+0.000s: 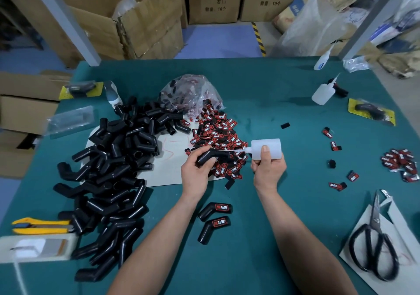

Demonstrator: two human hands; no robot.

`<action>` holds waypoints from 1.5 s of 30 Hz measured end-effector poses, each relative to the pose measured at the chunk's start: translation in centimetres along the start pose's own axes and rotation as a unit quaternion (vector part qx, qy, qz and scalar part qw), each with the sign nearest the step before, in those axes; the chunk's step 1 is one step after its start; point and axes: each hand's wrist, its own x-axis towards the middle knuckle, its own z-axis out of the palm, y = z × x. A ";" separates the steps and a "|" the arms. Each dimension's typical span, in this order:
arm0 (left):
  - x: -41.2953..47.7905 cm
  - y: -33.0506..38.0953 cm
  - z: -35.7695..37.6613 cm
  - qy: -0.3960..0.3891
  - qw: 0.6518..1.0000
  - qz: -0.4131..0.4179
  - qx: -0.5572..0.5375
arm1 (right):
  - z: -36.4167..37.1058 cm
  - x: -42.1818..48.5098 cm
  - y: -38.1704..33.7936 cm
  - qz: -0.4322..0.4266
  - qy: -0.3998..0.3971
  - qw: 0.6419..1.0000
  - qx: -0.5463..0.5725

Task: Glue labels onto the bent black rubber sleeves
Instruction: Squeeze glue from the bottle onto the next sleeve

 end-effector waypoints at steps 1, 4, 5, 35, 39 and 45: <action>0.0 0.0 0.0 0.000 1.000 -0.001 0.001 | 0.0 0.0 0.0 -0.002 0.000 1.000 -0.001; 0.0 0.0 0.0 -0.003 1.000 -0.002 0.004 | 0.0 -0.1 -0.1 -0.010 -0.004 1.000 -0.004; 0.0 0.0 0.0 -0.002 1.000 -0.003 0.004 | -0.1 -0.1 -0.1 -0.011 -0.004 1.000 -0.006; -0.3 0.7 0.2 0.004 1.000 -0.013 -0.012 | 0.1 -0.1 -0.2 0.005 -0.012 1.000 -0.012; -0.4 0.9 0.2 0.005 1.000 -0.015 -0.015 | 0.1 -0.1 -0.2 0.004 -0.011 1.000 -0.011; -0.5 1.0 0.2 0.003 1.000 -0.011 -0.017 | 0.2 -0.1 -0.2 0.005 -0.011 1.000 -0.017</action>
